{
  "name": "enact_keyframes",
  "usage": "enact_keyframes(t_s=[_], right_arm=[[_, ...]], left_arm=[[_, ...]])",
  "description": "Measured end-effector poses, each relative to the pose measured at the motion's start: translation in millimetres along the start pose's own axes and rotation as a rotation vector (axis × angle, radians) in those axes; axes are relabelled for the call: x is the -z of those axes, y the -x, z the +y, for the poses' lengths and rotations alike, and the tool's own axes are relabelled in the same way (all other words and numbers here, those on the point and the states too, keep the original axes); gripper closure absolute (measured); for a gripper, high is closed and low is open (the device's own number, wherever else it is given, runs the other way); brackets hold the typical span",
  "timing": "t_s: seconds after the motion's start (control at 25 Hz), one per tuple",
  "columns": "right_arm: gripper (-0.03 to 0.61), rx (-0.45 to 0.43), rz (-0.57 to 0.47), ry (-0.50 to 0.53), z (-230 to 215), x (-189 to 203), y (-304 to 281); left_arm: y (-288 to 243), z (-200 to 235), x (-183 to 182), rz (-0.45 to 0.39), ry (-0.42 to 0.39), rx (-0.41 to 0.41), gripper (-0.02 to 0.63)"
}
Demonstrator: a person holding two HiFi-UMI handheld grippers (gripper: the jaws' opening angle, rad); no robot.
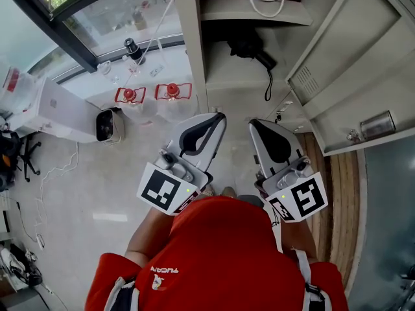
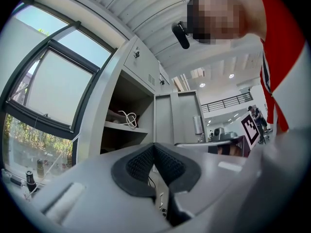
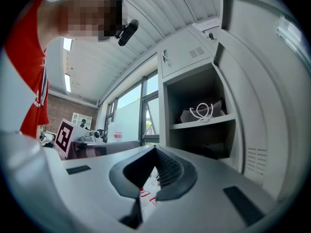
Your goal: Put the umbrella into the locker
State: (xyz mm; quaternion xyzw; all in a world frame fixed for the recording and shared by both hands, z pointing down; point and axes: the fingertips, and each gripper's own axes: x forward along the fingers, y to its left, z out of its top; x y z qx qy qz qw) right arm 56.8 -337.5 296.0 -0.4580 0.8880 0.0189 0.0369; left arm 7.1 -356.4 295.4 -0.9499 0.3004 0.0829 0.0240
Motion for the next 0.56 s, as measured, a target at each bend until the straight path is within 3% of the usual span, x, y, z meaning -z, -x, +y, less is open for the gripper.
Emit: enact_keyframes(t_s=[0.56], right_arm=[[0.577,-0.002,0.004,-0.003,8.7,2.1,2.1]], left_arm=[[6.6,-1.6,0.5,0.005,-0.002,0.003,0.609]])
